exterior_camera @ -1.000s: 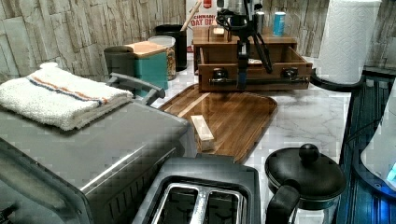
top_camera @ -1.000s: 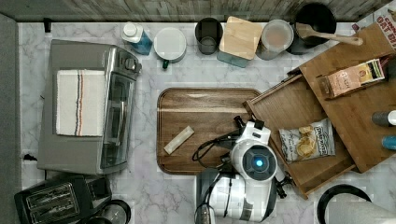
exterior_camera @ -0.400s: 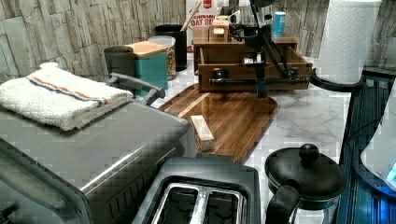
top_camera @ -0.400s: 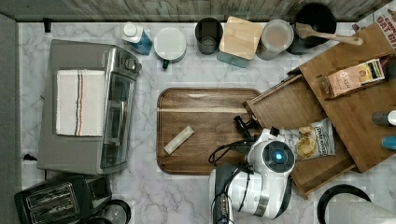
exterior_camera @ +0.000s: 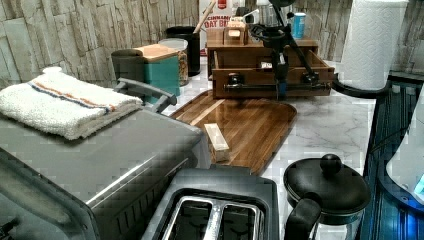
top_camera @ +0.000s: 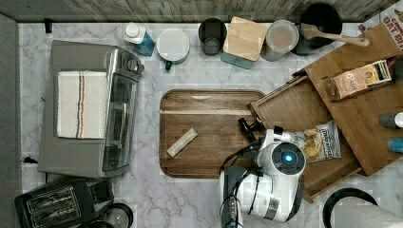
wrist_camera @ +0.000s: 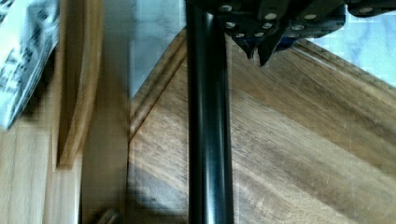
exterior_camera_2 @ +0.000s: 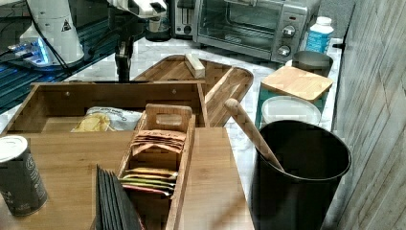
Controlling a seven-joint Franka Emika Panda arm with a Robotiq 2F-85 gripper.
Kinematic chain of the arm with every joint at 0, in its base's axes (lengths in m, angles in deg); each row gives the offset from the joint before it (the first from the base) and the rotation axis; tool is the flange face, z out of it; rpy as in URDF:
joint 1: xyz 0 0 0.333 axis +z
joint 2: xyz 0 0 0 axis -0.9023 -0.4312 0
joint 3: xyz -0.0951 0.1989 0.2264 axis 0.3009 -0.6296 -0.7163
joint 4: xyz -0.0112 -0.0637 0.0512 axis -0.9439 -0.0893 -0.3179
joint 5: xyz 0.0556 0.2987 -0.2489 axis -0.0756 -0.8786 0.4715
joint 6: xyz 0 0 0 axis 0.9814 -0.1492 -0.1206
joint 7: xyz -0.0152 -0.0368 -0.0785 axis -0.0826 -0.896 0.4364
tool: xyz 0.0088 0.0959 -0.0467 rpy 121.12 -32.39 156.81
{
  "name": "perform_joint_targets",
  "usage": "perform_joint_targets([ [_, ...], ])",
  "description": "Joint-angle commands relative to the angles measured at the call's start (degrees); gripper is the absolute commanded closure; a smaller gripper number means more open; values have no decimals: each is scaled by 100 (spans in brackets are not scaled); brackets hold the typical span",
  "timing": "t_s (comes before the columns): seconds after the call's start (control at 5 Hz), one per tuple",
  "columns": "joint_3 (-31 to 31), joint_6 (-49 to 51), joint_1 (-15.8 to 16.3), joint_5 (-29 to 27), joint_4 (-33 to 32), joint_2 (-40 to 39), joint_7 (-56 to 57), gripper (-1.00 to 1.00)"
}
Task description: Close the drawer.
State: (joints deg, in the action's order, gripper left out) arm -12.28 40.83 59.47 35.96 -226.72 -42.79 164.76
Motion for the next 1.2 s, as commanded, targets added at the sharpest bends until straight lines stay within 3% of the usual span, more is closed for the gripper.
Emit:
perform_joint_targets([
  [0.2, 453, -672, -516, -1116, 1769, -941, 1851, 100],
  [0.4, 513, -1125, -654, -1283, 2033, -1038, 1835, 100],
  [0.6, 580, -1608, -737, -637, 2083, -893, 1427, 100],
  [0.8, 641, -1265, -887, -1094, 2797, -1327, 2161, 100],
  [1.0, 466, -1254, -1242, -2099, 3509, -2022, 3228, 100],
  [1.2, 574, -1496, -1261, -2366, 3846, -2352, 3235, 100],
])
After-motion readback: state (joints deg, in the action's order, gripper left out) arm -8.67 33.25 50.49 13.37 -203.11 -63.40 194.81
